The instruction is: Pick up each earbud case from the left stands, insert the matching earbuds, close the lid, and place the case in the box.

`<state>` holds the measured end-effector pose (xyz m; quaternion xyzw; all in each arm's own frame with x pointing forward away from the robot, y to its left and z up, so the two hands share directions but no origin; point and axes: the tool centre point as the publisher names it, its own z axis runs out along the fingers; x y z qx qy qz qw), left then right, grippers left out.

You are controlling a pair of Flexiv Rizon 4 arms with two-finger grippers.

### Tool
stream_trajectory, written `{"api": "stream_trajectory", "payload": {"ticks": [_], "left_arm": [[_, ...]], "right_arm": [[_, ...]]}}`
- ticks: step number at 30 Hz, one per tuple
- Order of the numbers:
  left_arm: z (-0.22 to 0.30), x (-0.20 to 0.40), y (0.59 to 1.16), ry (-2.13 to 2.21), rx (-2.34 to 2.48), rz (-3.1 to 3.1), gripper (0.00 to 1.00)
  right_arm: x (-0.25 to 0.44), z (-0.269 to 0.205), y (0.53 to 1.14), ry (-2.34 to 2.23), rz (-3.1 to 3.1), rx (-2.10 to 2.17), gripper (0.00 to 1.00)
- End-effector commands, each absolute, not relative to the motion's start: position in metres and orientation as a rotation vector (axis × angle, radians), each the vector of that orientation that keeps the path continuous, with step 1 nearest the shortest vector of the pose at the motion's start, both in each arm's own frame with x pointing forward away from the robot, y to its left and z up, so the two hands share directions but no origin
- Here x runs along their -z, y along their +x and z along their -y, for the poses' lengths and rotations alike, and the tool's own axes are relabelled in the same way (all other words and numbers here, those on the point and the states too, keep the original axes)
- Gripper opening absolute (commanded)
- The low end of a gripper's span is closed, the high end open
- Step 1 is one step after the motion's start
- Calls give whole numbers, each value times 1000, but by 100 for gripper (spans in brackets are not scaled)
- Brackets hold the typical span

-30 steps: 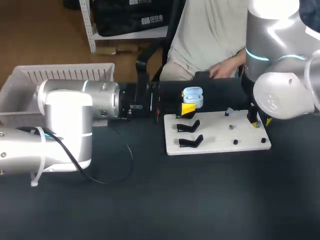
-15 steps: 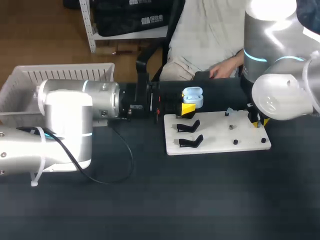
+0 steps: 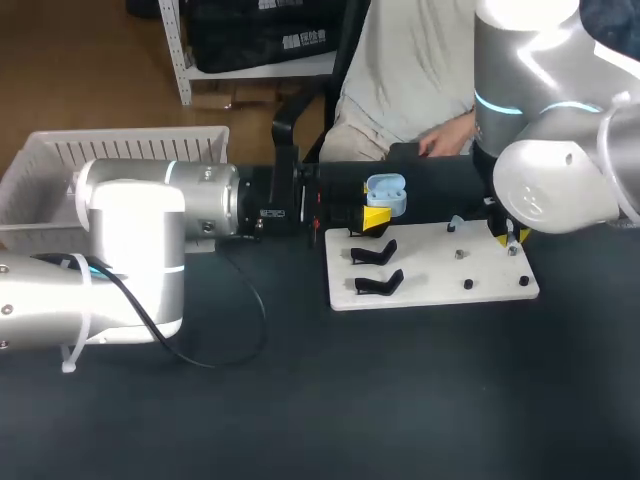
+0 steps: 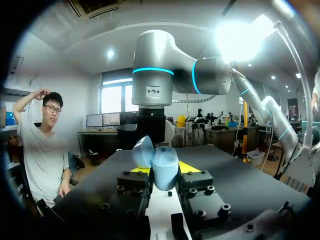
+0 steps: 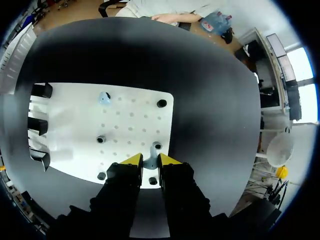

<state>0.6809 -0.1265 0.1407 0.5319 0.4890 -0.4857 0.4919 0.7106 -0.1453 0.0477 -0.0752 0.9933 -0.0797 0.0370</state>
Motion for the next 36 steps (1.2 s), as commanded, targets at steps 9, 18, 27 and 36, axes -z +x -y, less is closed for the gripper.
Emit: {"api": "stream_trajectory", "payload": {"ticks": [9,18,27,36], "left_arm": [[127,-140,682,1290,1179,-1187,0],[127,-140,682,1290,1179,-1187,0],[127,-140,682,1290,1179,-1187,0],[127,-140,682,1290,1179,-1187,0]], "right_arm": [[-106,126,669,-105,-3029,213,0],[-173,86,639,-24,-3039,85,0],[-225,20,618,-136,-3023,83,0],[-234,1,615,-181,-2998,86,0]]}}
